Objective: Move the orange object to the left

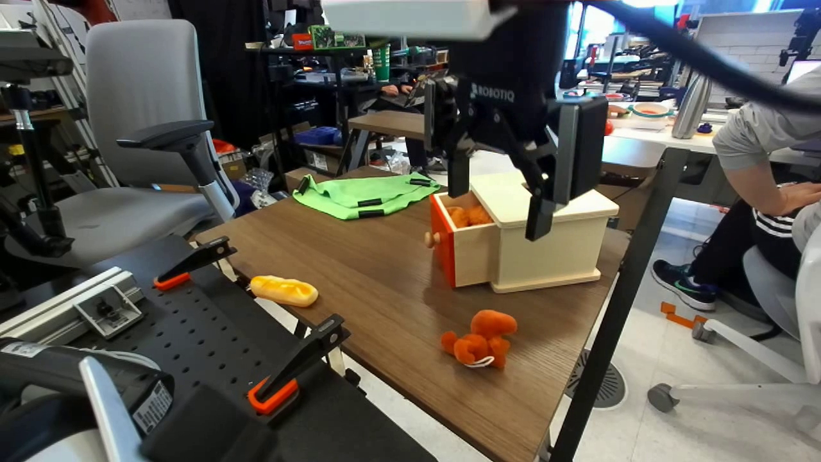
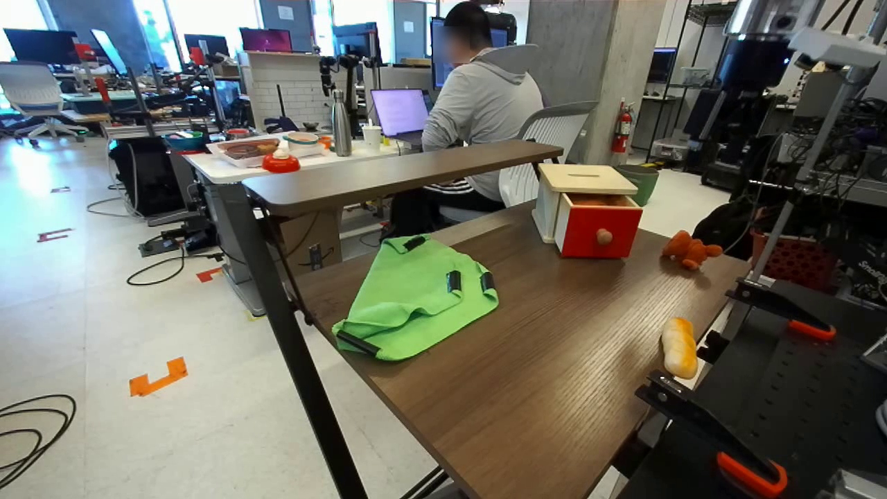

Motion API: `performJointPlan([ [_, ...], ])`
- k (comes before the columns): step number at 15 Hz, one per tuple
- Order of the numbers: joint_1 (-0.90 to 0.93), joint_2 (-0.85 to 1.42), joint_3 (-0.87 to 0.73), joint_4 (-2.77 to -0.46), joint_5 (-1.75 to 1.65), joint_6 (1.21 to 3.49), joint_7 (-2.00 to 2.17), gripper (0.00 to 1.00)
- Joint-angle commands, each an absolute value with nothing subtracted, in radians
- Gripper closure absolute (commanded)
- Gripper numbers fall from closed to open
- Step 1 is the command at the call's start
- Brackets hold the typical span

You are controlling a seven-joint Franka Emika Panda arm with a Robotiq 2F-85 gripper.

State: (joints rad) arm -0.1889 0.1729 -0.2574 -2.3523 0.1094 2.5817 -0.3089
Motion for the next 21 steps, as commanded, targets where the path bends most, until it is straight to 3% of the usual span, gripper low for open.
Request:
performJointPlan([
  [1, -0.229, 0.303, -0.216, -2.304, 0.112, 2.7, -0.298, 0.0],
  [13, -0.264, 0.514, -0.171, -2.25, 0.024, 2.768, -0.282, 0.0],
  [14, -0.262, 0.522, -0.173, -2.245, 0.016, 2.76, -0.276, 0.25],
  [15, -0.263, 0.528, -0.172, -2.243, 0.009, 2.765, -0.277, 0.26],
  [21, -0.271, 0.525, -0.159, -2.232, 0.002, 2.751, -0.282, 0.73],
])
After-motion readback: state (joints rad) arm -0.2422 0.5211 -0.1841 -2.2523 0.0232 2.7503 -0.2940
